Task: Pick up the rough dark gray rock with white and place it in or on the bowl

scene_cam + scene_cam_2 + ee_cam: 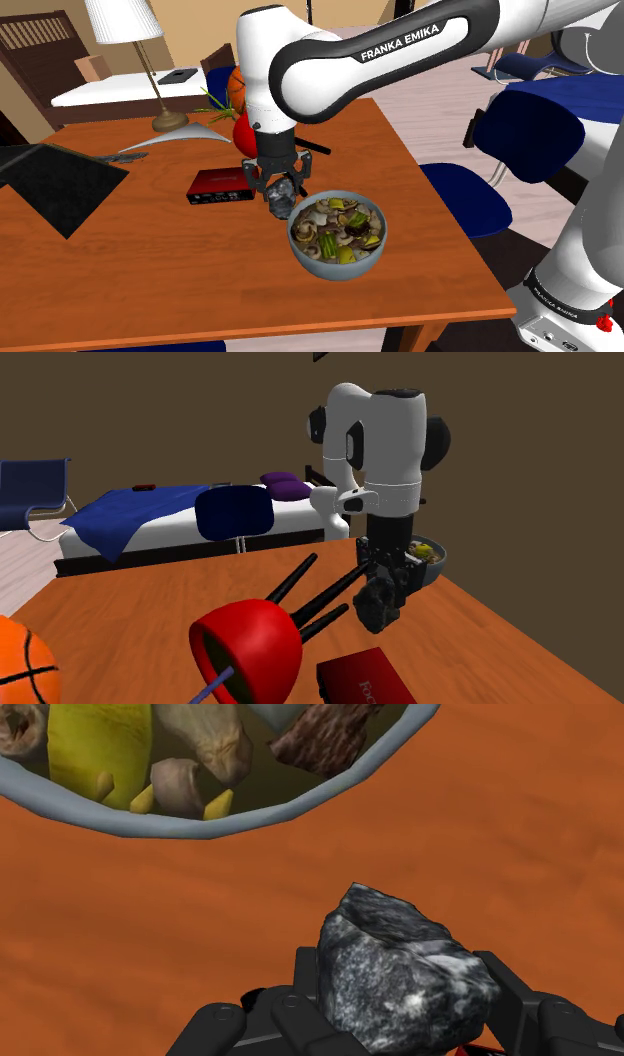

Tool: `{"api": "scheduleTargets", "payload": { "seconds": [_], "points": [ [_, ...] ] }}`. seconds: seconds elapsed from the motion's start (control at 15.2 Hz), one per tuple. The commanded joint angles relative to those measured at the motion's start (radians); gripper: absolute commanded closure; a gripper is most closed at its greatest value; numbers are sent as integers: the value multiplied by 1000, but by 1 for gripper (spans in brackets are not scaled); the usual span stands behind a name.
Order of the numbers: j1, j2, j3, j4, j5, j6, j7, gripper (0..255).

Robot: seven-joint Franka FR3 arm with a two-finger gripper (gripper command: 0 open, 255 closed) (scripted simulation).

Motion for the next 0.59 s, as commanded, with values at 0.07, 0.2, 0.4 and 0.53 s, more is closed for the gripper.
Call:
{"api": "scheduleTargets", "payload": {
  "seconds": [0.07, 0.2, 0.4, 0.53],
  "points": [
    [0, -3, 1, 22, 2, -25, 0, 255],
    [1, -4, 2, 47, 3, -52, -1, 255],
    [2, -6, 2, 86, 4, -92, 0, 255],
    [3, -5, 3, 114, 4, -119, 1, 255]
  ]
}}
